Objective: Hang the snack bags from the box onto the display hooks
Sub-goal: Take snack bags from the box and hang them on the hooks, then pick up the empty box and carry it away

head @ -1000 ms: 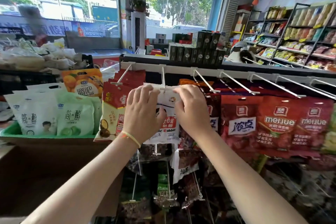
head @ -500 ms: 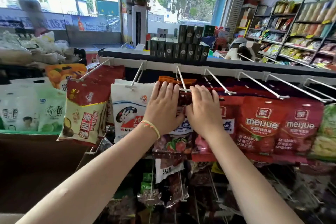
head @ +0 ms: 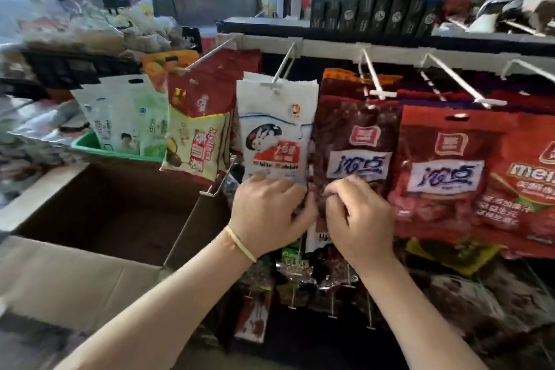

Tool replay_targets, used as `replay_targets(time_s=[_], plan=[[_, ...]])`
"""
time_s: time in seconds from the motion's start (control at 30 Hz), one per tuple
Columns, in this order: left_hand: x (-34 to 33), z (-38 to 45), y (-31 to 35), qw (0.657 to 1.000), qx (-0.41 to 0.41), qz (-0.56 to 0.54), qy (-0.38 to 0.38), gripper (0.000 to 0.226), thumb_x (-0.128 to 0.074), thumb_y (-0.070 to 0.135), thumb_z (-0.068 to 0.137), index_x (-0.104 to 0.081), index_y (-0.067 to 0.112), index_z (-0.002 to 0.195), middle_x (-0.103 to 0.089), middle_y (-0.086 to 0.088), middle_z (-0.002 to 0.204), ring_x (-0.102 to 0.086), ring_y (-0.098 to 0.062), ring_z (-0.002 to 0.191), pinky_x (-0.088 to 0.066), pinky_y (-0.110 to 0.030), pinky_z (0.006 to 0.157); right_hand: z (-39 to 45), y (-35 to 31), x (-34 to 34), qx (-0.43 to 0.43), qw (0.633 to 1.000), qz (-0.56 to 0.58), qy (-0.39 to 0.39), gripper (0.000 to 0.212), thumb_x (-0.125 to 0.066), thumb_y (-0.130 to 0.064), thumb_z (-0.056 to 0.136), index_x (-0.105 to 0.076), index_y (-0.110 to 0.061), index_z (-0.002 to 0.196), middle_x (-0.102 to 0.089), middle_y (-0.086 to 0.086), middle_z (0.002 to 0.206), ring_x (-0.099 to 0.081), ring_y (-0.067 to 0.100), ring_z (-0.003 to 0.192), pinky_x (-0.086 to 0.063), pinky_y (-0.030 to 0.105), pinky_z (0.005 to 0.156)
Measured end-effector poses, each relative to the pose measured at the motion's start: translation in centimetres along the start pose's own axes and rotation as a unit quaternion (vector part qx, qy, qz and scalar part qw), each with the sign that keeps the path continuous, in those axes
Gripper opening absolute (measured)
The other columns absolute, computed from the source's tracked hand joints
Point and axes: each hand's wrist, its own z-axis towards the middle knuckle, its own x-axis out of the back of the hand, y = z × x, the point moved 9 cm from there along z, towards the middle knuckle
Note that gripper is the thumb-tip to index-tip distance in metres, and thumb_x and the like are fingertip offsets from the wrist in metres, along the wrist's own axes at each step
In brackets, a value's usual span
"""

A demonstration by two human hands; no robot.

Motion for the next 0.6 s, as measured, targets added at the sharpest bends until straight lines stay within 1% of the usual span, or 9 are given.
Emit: replay_targets(time_s=[0.1,0.2,0.3,0.37,0.4,0.43,0.5,0.53,0.6], plan=[[3.3,-5.4,-4.8,1.000,0.027,-0.008,-0.010,0.039,-0.060,0.023,0.087,-0.048,0.016,0.050,-0.050,0.000,0.048,-0.051,-0.022,0.043,-0.039,-0.029,0.046,-2.9,-5.5,-6.0,0.001,0.996,0.054,-0.068,0.026,-0.046,-0.012,0.089,-0.067,-0.005,0.076,-0.061,0.004,0.069,-0.058,0.024,0.055,-0.048,0.038,0.046],[7.7,-10.9,-11.7,0.998,0.065,0.004,0.014,0.038,-0.061,0.021,0.085,-0.045,0.016,0.051,-0.048,0.000,0.048,-0.050,-0.024,0.044,-0.039,-0.030,0.048,-5.1,-12.8,-12.0,0.013,0.989,0.090,-0.117,0.028,-0.046,-0.015,0.091,-0.066,-0.008,0.074,-0.060,0.004,0.069,-0.057,0.023,0.056,-0.049,0.037,0.048],[10.2,-17.2,-21.1,0.990,0.135,0.027,-0.034,0.035,-0.060,0.022,0.082,-0.044,0.017,0.051,-0.049,-0.001,0.050,-0.052,-0.026,0.045,-0.036,-0.028,0.048,-6.5,-19.6,-17.9,-0.018,0.984,0.117,-0.135,0.026,-0.045,-0.015,0.088,-0.066,-0.010,0.074,-0.062,0.002,0.071,-0.059,0.021,0.058,-0.050,0.036,0.052],[10.0,-21.6,-27.6,0.972,0.179,0.054,-0.142,0.027,-0.054,0.031,0.080,-0.056,0.016,0.057,-0.058,-0.002,0.060,-0.060,-0.026,0.054,-0.040,-0.029,0.051,-7.6,-23.2,-22.6,-0.062,0.979,0.117,-0.156,0.024,-0.046,-0.016,0.088,-0.067,-0.013,0.078,-0.064,-0.001,0.075,-0.062,0.019,0.064,-0.052,0.037,0.057],[9.2,-23.9,-30.5,0.952,0.194,0.068,-0.228,0.028,-0.050,0.037,0.080,-0.066,0.017,0.070,-0.064,-0.003,0.074,-0.065,-0.027,0.069,-0.046,-0.032,0.059,-8.2,-24.6,-25.2,-0.086,0.974,0.106,-0.181,0.022,-0.047,-0.016,0.088,-0.068,-0.014,0.084,-0.065,-0.002,0.080,-0.063,0.017,0.070,-0.054,0.038,0.061],[8.3,-26.5,-33.0,0.923,0.204,0.079,-0.318,0.034,-0.049,0.043,0.082,-0.072,0.019,0.091,-0.067,-0.003,0.095,-0.066,-0.026,0.091,-0.050,-0.035,0.074,-9.1,-25.7,-28.1,-0.106,0.966,0.086,-0.219,0.020,-0.050,-0.016,0.089,-0.069,-0.016,0.093,-0.067,-0.002,0.089,-0.064,0.017,0.078,-0.056,0.038,0.067],[7.2,-31.0,-36.5,0.864,0.217,0.067,-0.449,0.050,-0.055,0.050,0.087,-0.059,0.026,0.130,-0.055,-0.002,0.133,-0.048,-0.024,0.127,-0.038,-0.040,0.104,-11.1,-27.1,-33.4,-0.133,0.938,0.044,-0.317,0.027,-0.056,-0.018,0.092,-0.064,-0.019,0.118,-0.065,-0.001,0.115,-0.061,0.018,0.106,-0.054,0.037,0.090],[7.0,-32.6,-37.8,0.845,0.221,0.064,-0.483,0.054,-0.056,0.052,0.088,-0.053,0.029,0.137,-0.049,-0.001,0.141,-0.040,-0.024,0.135,-0.029,-0.042,0.113,-12.0,-27.4,-35.5,-0.141,0.921,0.024,-0.362,0.035,-0.059,-0.022,0.093,-0.059,-0.020,0.128,-0.061,0.000,0.126,-0.056,0.019,0.118,-0.047,0.036,0.102],[6.8,-35.0,-39.5,0.826,0.213,0.069,-0.517,0.052,-0.054,0.052,0.091,-0.051,0.032,0.138,-0.046,0.000,0.144,-0.034,-0.024,0.140,-0.013,-0.048,0.121,-13.3,-27.4,-38.5,-0.146,0.892,-0.033,-0.426,0.046,-0.060,-0.032,0.094,-0.050,-0.022,0.137,-0.055,-0.001,0.137,-0.048,0.019,0.130,-0.032,0.036,0.115]])
